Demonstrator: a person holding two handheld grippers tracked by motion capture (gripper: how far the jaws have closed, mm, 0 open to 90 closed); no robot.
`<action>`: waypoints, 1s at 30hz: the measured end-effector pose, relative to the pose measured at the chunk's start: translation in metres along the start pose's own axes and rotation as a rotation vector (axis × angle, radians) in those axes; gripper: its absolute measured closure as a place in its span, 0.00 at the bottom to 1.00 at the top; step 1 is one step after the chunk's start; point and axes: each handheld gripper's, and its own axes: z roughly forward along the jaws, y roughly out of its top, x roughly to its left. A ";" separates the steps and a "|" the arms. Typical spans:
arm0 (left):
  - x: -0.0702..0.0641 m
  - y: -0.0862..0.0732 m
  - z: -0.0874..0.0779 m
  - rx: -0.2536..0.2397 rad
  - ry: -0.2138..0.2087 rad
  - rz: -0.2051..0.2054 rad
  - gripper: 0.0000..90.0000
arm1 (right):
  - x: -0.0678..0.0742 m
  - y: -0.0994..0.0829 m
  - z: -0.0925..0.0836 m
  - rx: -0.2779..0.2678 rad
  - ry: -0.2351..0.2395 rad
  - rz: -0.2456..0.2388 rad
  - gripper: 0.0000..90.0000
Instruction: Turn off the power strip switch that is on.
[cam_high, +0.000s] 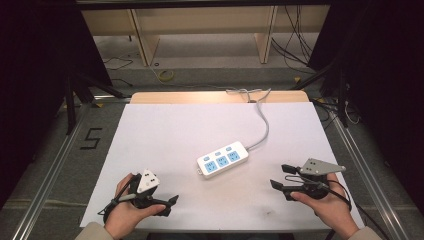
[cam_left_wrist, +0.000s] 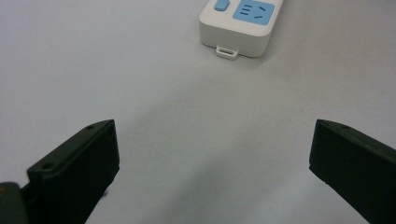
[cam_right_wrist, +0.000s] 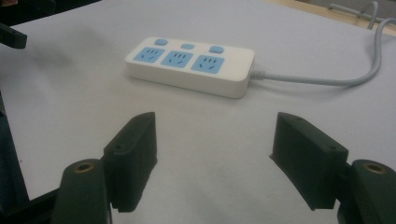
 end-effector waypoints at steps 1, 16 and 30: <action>0.000 0.000 0.000 0.002 0.000 0.000 0.01 | 0.000 0.000 0.000 0.001 0.001 0.002 0.35; 0.001 0.001 0.002 -0.008 0.007 -0.008 0.03 | 0.003 0.021 0.008 0.015 -0.030 -0.059 0.83; 0.001 0.000 0.002 -0.008 0.008 -0.010 0.04 | 0.011 0.047 0.030 0.059 -0.032 -0.082 1.00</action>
